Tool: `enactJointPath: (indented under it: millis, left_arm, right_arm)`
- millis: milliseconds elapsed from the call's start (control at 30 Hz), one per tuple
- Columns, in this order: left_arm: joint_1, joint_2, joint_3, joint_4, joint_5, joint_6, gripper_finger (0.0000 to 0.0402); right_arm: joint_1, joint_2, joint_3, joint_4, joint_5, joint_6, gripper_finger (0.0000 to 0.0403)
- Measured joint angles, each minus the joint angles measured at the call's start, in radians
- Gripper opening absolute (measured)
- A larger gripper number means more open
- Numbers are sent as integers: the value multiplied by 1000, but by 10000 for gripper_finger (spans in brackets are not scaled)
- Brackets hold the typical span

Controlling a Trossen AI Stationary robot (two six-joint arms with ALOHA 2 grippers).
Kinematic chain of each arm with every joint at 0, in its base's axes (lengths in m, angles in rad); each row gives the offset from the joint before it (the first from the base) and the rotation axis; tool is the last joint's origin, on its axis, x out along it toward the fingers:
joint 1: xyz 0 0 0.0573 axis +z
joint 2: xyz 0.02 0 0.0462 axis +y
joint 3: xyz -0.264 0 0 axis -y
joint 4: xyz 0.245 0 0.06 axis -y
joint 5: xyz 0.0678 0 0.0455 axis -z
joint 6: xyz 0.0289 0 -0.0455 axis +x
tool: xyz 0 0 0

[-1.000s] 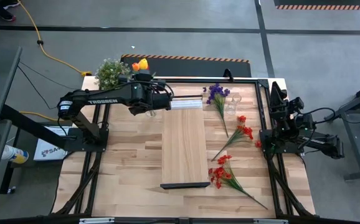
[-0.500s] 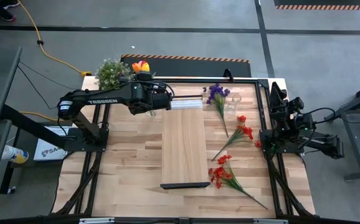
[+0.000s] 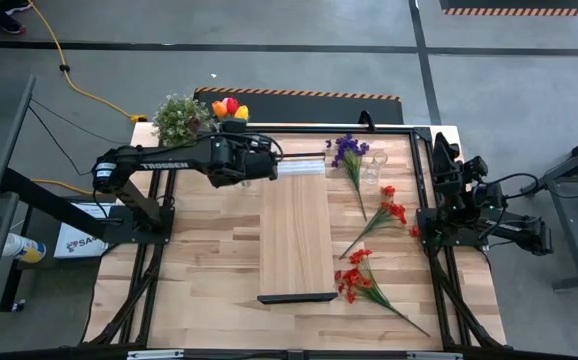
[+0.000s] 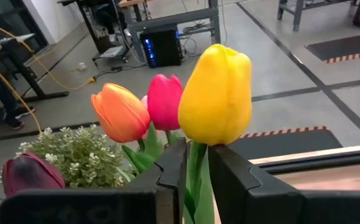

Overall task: Pick and place flowers into a vace then onto a shelf
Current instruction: Put the yellow flower into the left transparent vase, then put the bottom orange flowers into the right transparent vase

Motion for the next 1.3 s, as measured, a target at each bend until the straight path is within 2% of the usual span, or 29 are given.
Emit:
enactJointPath:
  millis: [333,1000,1133,1300]
  left_arm:
    - [-59,0,0,-2,51,0,102]
    - [-71,0,6,-1,158,0,102]
    - [-109,0,54,-1,157,5,102]
    - [-194,-2,191,-1,132,95,102]
  right_arm:
    - [0,0,0,1,-28,30,266]
    - [0,0,0,2,-48,83,267]
    - [0,0,0,2,-43,83,266]
    - [0,0,0,2,-43,80,267]
